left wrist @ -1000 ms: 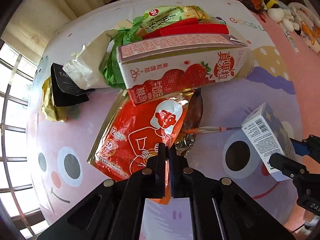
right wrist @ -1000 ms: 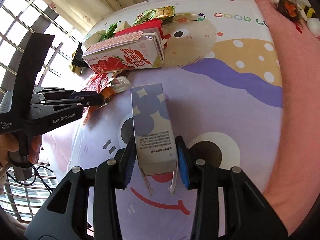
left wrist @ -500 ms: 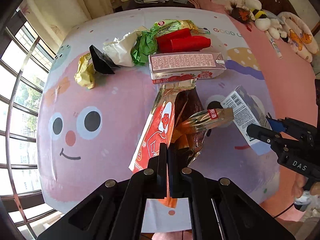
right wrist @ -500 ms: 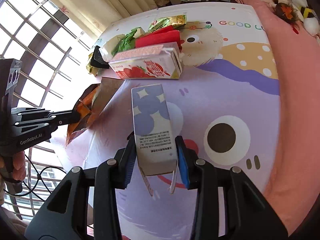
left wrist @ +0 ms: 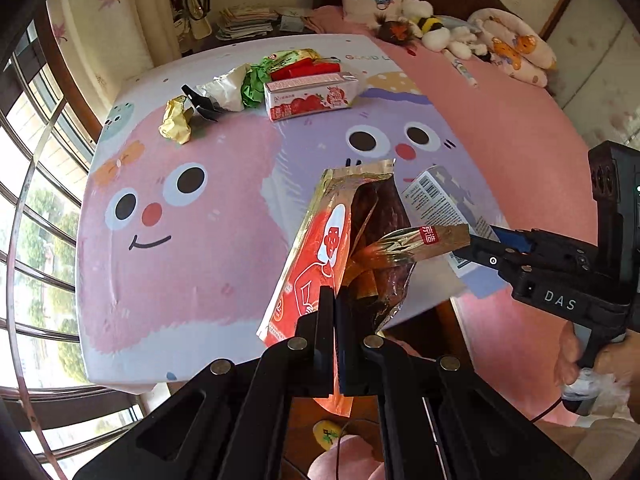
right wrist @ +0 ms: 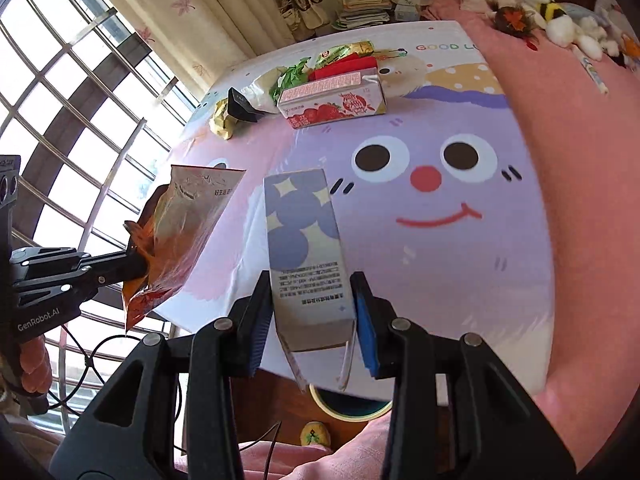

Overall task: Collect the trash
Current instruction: 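Carry the red bag and white carton over the trash bin and open both tools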

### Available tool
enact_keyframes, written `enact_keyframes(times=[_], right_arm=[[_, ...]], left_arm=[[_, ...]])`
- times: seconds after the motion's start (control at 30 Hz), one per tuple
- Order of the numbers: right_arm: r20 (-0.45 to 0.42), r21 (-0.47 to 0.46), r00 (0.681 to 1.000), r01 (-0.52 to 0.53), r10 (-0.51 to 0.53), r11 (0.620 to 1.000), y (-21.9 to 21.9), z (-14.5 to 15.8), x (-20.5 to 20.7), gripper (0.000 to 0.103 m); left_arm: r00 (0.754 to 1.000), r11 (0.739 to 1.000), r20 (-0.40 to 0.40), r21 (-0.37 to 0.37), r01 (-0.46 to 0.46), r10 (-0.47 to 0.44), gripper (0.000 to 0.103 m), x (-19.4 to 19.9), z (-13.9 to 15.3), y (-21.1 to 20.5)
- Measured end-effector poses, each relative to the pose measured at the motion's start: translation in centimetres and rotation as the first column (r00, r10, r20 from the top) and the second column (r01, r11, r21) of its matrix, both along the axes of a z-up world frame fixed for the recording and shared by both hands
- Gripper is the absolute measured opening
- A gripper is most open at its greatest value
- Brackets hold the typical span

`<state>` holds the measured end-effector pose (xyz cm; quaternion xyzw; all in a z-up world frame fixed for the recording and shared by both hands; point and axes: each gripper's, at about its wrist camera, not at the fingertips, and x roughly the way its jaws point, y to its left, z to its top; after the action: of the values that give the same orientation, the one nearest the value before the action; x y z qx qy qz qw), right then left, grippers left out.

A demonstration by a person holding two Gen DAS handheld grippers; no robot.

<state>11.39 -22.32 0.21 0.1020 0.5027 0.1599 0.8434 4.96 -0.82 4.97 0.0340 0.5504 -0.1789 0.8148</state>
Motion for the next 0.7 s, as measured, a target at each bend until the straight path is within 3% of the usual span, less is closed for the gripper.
enact_keyframes(times=[0.2, 0.33, 0.53, 0.7], right_arm=[[0.008, 0.012, 0.995, 0.098, -0.098, 0.995, 2.7, -0.4, -9.5, 0.035], [-0.002, -0.017, 0.996, 0.089, -0.089, 0.996, 4.1, -1.2, -14.8, 0.035], [-0.045, -0.064, 0.995, 0.086, -0.089, 0.994, 4.0, -3.8, -20.4, 0.035], [-0.167, -0.058, 0.98, 0.099, -0.107, 0.993, 3.4, -9.3, -22.6, 0.035]], left_arm=[[0.998, 0.998, 0.006, -0.019, 0.059, -0.059, 0.001, -7.2, -0.8, 2.8], [0.996, 0.995, -0.032, -0.045, 0.087, -0.089, 0.001, -11.0, -2.8, 3.2], [0.977, 0.989, -0.157, -0.048, 0.141, -0.147, 0.001, -15.2, -8.6, 1.2], [0.961, 0.994, -0.254, -0.033, 0.104, -0.109, 0.001, -16.1, -15.6, -0.2]])
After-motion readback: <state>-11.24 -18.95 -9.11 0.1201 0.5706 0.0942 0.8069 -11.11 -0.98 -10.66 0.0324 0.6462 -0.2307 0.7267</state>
